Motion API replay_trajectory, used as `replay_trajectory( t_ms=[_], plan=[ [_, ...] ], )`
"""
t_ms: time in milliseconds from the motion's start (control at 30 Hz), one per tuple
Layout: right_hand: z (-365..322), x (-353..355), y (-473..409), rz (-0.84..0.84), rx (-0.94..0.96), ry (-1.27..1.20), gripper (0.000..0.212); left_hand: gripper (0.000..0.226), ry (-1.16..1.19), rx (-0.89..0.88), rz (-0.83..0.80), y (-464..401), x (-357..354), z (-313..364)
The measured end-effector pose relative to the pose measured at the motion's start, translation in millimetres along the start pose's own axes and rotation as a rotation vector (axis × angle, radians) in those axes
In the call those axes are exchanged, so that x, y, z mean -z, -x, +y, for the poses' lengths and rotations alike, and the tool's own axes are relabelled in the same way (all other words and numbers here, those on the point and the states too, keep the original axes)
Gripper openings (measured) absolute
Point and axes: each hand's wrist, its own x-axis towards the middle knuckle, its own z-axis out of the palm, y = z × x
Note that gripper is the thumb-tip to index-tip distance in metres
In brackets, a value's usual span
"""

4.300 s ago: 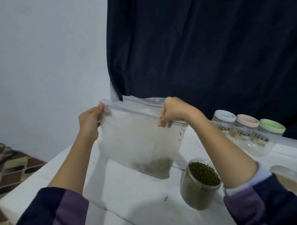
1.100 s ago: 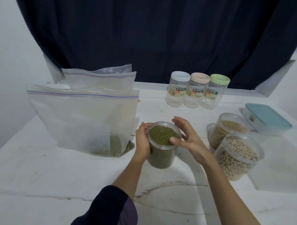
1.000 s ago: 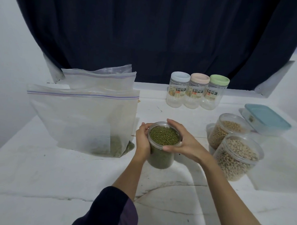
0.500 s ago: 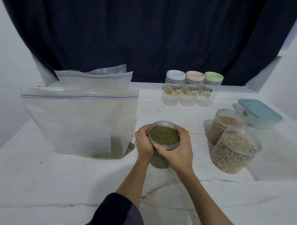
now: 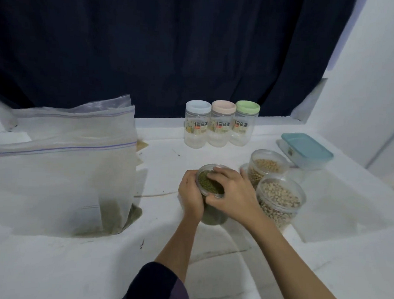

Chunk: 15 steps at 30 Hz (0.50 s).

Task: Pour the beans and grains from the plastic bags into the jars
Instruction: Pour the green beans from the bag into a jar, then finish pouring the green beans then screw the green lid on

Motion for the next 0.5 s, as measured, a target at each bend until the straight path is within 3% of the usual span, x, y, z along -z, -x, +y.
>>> replay_trajectory(
  t_ms=[100, 333, 500],
  plan=[
    [21, 19, -13, -0.118, -0.016, 0.034, 0.064, 0.034, 0.024, 0.057, 0.005, -1, -27, -5],
    [44, 30, -32, -0.113, -0.028, 0.095, 0.048, 0.019, -0.174, 0.028, -0.008, -6, -68, -15],
    [51, 37, -41, -0.179, 0.015, 0.123, 0.04, 0.022, 0.038, 0.106, -0.013, 0, -75, -14]
  ],
)
